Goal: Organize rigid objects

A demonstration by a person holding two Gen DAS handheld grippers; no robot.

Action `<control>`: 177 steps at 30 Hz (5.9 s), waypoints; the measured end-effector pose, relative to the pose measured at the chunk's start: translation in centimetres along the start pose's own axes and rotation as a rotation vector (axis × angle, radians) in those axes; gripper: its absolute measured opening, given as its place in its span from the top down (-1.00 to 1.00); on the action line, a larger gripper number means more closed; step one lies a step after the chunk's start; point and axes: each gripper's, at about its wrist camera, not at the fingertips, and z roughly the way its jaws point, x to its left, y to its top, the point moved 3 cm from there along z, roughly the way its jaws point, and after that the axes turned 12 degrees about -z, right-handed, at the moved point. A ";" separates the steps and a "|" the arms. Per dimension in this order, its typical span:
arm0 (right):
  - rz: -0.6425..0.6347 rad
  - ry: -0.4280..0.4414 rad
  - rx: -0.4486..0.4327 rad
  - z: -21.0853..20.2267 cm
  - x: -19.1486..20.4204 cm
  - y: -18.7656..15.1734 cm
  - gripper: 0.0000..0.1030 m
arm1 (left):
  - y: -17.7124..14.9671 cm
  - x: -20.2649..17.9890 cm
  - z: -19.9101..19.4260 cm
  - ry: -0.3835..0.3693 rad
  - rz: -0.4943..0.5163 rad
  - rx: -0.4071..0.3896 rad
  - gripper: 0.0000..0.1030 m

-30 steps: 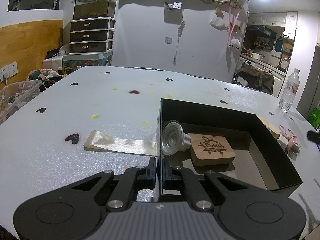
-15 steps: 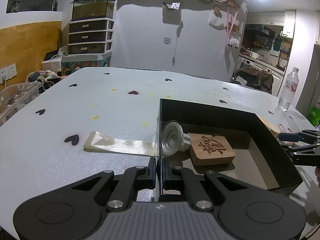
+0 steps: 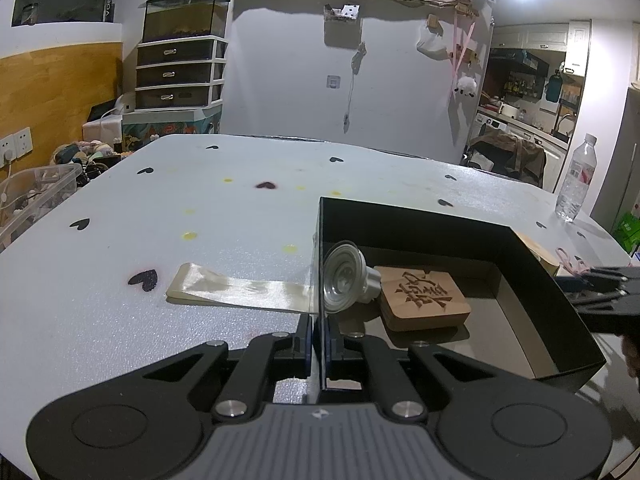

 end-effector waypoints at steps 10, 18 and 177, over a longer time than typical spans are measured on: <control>0.042 0.008 0.055 -3.7 0.9 -1.8 -0.01 | 0.0 0.0 0.0 0.001 -0.001 0.000 0.89; 0.062 -0.008 0.073 -2.0 0.9 -1.2 -0.04 | 0.0 0.0 0.1 0.001 0.000 0.001 0.90; 0.156 -0.137 0.012 -0.7 0.8 -2.3 0.00 | -0.1 -0.1 0.2 -0.006 0.022 0.000 0.88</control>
